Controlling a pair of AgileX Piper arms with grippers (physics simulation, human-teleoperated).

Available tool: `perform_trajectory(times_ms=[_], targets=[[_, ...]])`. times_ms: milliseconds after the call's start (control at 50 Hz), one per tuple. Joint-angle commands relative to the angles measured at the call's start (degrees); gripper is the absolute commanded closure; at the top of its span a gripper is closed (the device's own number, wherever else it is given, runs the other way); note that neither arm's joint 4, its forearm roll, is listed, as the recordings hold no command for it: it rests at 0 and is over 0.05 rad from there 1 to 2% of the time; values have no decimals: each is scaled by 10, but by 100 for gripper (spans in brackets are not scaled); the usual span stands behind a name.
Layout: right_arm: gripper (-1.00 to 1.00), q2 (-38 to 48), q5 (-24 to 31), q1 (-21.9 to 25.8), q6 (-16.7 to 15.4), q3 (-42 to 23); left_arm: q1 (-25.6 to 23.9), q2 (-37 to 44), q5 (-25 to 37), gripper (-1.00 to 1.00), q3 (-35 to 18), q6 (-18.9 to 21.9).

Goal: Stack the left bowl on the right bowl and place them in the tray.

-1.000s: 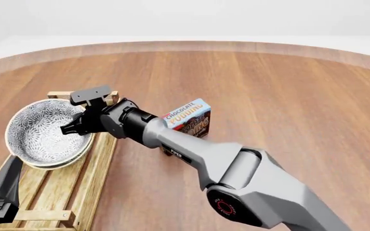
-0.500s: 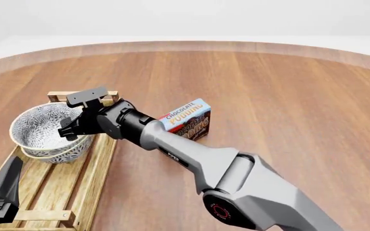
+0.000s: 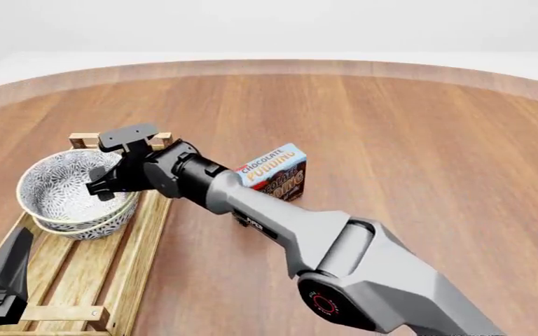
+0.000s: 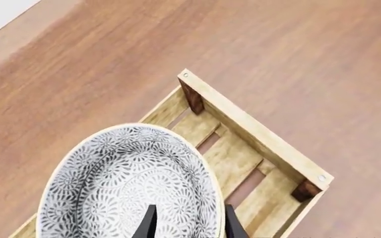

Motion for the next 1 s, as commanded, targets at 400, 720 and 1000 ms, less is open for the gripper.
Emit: perform_trajectory(times_ms=[400, 720, 1000], targets=[[-100, -119, -57, -19, -8, 141, 0, 0, 0, -100, 0, 0], [-100, -297, -159, -27, -25, 355, 0, 0, 0, -100, 0, 0], [-100, -398, -224, -26, -28, 467, 0, 0, 0, -100, 0, 0]])
